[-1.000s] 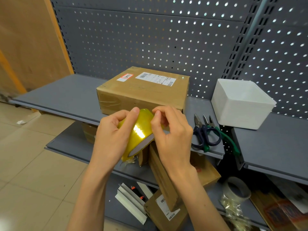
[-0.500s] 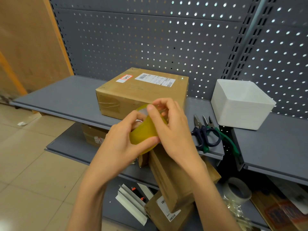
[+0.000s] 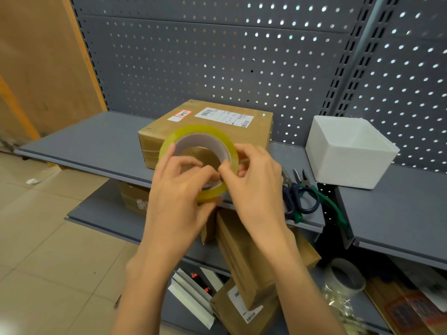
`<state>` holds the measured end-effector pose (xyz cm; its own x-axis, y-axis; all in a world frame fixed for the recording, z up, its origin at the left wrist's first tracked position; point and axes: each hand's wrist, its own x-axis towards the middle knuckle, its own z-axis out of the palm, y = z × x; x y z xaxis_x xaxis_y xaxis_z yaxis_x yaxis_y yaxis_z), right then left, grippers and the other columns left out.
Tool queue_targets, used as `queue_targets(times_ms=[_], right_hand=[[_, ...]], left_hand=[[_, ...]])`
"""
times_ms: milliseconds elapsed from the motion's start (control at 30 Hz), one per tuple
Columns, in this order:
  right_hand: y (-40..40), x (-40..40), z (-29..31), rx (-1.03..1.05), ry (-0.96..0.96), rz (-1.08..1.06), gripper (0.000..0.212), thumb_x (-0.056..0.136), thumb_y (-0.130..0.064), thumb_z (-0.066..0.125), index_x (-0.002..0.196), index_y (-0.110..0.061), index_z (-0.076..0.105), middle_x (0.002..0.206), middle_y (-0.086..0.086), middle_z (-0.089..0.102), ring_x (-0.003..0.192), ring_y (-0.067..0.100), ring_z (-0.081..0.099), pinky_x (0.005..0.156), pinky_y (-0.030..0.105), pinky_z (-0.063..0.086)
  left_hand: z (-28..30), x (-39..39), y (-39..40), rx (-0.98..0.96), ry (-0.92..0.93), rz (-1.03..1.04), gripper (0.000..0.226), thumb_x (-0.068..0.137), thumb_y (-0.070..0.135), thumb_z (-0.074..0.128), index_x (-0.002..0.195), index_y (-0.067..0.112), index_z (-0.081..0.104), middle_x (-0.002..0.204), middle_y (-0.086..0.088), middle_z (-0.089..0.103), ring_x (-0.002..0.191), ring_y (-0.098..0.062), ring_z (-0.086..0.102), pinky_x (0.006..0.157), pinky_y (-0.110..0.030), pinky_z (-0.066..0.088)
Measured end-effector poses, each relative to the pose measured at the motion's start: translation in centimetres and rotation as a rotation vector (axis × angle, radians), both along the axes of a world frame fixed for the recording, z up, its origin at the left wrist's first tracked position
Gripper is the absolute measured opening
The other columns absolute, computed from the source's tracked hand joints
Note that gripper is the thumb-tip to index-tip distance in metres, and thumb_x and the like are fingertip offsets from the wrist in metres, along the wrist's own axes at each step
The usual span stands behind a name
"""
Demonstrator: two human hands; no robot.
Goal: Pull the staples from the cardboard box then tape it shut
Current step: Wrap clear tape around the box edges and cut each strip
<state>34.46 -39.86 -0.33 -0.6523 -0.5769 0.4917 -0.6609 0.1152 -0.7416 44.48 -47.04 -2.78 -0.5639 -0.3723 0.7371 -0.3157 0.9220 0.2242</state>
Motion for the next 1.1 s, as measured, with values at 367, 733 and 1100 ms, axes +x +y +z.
queue_targets(times_ms=[367, 733, 1100], right_hand=[[0.9, -0.8, -1.1, -0.164, 0.052, 0.126, 0.026, 0.087, -0.011, 0.063, 0.112, -0.019, 0.065, 0.103, -0.008, 0.066, 0.095, 0.006, 0.061, 0.083, 0.036, 0.052], [1.0, 0.1, 0.4, -0.170, -0.020, 0.461, 0.012, 0.081, -0.007, 0.054, 0.089, -0.013, 0.062, 0.088, -0.006, 0.062, 0.089, 0.008, 0.056, 0.080, 0.019, 0.045], [0.4, 0.4, -0.9, -0.201, 0.304, 0.225, 0.012, 0.087, -0.021, 0.048, 0.086, -0.012, 0.056, 0.082, -0.009, 0.051, 0.080, 0.013, 0.045, 0.072, 0.027, 0.039]], left_hand=[[0.6, 1.1, -0.6, 0.839, 0.479, -0.388, 0.077, 0.067, 0.035, 0.070, 0.136, 0.025, 0.037, 0.130, 0.002, 0.052, 0.118, -0.010, 0.053, 0.091, -0.025, 0.048], [0.7, 1.1, 0.6, 0.644, 0.281, -0.319, 0.042, 0.069, 0.013, 0.072, 0.108, 0.021, 0.062, 0.111, 0.007, 0.062, 0.108, -0.007, 0.057, 0.089, -0.017, 0.045], [1.2, 1.0, 1.7, 0.734, 0.334, -0.403, 0.048, 0.061, 0.031, 0.073, 0.104, 0.018, 0.055, 0.100, 0.017, 0.061, 0.098, 0.001, 0.058, 0.078, -0.008, 0.043]])
